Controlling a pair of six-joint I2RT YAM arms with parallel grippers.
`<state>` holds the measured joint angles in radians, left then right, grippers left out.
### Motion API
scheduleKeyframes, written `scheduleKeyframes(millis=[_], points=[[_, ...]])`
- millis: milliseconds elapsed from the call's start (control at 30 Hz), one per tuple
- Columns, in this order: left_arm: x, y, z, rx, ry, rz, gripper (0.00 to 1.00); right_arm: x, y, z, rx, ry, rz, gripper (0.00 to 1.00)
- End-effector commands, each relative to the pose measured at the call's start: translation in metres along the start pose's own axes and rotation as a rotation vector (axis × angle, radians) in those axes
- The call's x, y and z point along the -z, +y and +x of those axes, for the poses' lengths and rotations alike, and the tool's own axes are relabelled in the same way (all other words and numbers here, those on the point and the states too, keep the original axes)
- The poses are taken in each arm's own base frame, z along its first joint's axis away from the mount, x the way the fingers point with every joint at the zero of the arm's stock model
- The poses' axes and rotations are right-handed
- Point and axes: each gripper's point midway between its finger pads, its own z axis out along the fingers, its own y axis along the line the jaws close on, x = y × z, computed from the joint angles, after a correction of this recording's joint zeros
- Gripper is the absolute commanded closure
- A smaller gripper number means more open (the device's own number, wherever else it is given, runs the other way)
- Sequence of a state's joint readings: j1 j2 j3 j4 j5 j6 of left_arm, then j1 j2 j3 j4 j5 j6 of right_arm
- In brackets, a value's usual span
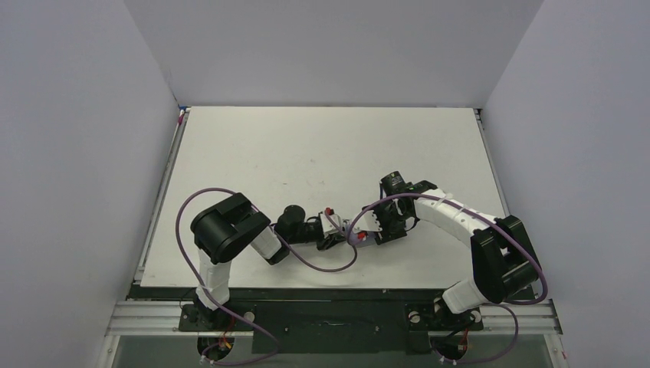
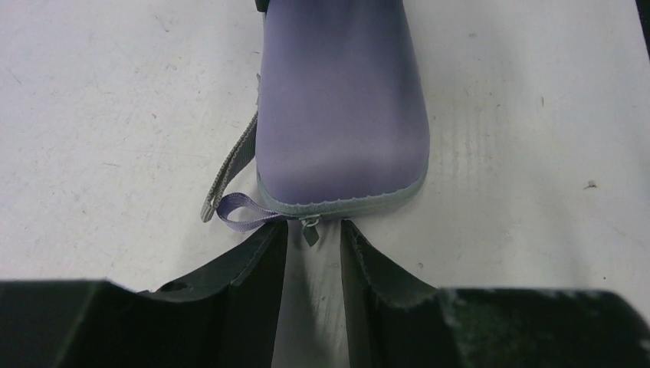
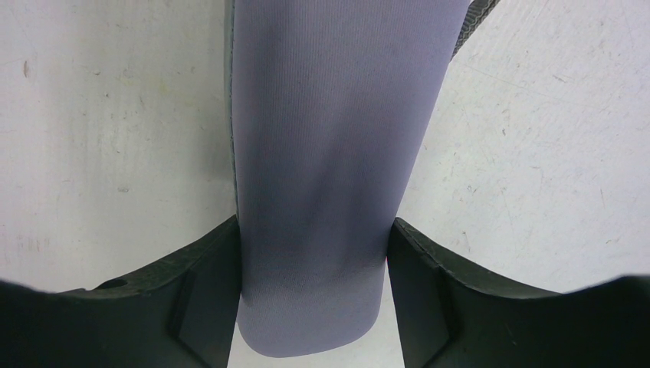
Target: Open the umbrella
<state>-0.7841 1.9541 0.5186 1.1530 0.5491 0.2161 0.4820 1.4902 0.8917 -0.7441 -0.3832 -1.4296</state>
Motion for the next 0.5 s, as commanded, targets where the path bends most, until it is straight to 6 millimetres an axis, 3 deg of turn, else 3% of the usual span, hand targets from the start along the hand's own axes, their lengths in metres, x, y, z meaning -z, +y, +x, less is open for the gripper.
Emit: scheduleKeyframes(millis=[0, 200, 467], points=[[-0.009, 0.005, -0.02, -0.037, -0.073, 0.0, 0.75, -0.005, 0.02, -0.011, -0.021, -0.042, -0.079, 0.66], [-0.006, -0.001, -0.021, -0.037, -0.068, 0.013, 1.0, -0.007, 0.018, -0.01, -0.069, -0.041, -0.072, 0.7], [0.006, -0.021, -0.018, -0.064, -0.042, 0.022, 1.0, -0.01, -0.008, -0.006, -0.267, -0.004, 0.03, 0.83]])
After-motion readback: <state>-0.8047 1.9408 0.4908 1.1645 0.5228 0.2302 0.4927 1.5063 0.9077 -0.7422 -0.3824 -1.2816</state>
